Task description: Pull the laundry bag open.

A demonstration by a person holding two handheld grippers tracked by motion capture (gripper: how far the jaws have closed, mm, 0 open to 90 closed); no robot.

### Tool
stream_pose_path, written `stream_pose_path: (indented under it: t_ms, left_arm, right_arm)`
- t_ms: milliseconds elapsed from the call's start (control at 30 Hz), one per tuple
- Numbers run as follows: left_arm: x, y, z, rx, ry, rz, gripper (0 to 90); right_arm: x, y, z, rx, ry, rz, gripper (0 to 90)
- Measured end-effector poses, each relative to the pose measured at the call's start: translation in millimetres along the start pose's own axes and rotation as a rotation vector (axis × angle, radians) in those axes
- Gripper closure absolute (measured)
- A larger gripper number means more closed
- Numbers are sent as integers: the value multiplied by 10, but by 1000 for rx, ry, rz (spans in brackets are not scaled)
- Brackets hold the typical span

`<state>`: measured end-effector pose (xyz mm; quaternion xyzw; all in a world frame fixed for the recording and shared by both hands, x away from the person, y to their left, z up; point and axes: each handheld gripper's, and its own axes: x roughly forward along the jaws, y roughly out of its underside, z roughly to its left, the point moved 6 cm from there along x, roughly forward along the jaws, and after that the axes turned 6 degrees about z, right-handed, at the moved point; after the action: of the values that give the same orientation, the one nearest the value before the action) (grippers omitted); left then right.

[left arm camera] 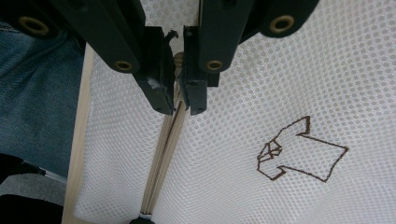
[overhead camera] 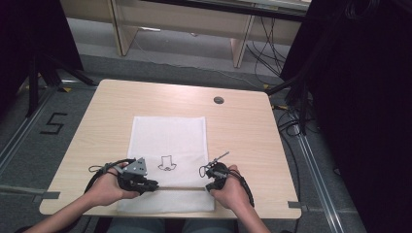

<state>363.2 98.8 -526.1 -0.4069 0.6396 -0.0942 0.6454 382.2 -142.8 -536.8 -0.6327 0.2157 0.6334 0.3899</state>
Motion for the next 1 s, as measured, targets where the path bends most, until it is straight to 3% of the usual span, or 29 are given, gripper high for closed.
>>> stream_pose_path:
  t_ms: [233,267,300,400,467,800,1000]
  left_arm:
    - [-32,43,34,14,-19,11,826]
    - [-41,55,37,-7,-13,5,826]
    - [-63,75,63,7,-23,15,826]
    - [-74,81,51,-23,-4,-8,826]
    - [-80,79,63,2,-10,0,826]
    - [-93,79,44,-25,7,-17,826]
    - [-121,91,67,-2,0,-11,826]
  right_arm:
    - [-3,0,4,9,-5,-1,900]
    - [-3,0,3,9,-7,-1,900]
    - [-7,2,4,10,-7,3,900]
    - [-4,0,1,6,-7,2,900]
    - [0,-1,-1,1,0,1,900]
    - [-3,2,0,11,-9,4,900]
    - [-2,1,1,12,-7,2,900]
